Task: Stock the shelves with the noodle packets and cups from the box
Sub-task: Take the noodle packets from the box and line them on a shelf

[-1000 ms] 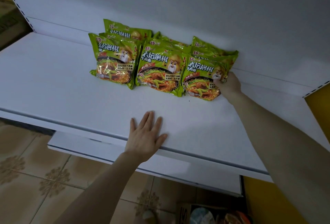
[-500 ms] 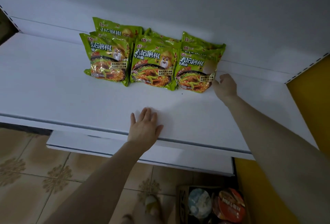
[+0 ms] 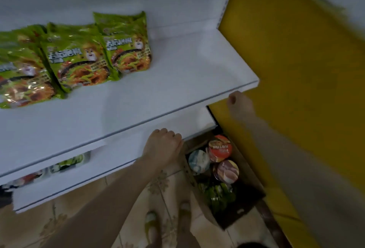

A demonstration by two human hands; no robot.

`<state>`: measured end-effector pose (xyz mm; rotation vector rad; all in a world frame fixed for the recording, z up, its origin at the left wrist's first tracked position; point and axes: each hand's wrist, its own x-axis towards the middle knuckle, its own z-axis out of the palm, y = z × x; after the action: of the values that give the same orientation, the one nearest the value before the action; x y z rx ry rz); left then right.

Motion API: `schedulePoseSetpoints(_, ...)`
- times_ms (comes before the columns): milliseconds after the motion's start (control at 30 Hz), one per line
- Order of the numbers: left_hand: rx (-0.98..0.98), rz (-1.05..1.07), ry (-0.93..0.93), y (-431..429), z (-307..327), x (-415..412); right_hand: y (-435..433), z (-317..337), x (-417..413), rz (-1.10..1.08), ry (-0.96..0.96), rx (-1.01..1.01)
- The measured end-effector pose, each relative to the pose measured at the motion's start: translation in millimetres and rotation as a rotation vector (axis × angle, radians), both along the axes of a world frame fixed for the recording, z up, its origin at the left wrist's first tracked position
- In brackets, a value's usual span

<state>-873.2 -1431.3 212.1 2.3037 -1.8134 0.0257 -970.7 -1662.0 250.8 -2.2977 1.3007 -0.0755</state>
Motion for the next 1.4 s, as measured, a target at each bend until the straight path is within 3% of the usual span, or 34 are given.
schedulePoseSetpoints(233, 0.21, -0.253, 0.103, -55, -47, -93, -17, -51, -159, -0.267, 0.203, 0.14)
schedulePoseSetpoints(500, 0.395, -0.345, 0.105, -106, -130, -172, -3, -159, -260, -0.446, 0.215, 0.318)
schedulePoseSetpoints(667, 0.489, -0.391, 0.122, -126, -239, -189, 3, -264, -285, -0.51, 0.2, 0.404)
schedulePoseSetpoints(1033, 0.676, -0.756, 0.037, -179, -494, -262, 8, -533, -311, -0.547, 0.337, 0.549)
schedulePoseSetpoints(1300, 0.731, -0.952, -0.141, -195, -593, -290, -7, -625, -309, -0.596, 0.361, 0.574)
schedulePoseSetpoints(1400, 0.524, -0.974, -0.211, -197, -606, -291, -7, -636, -307, -0.594, 0.444, 0.478)
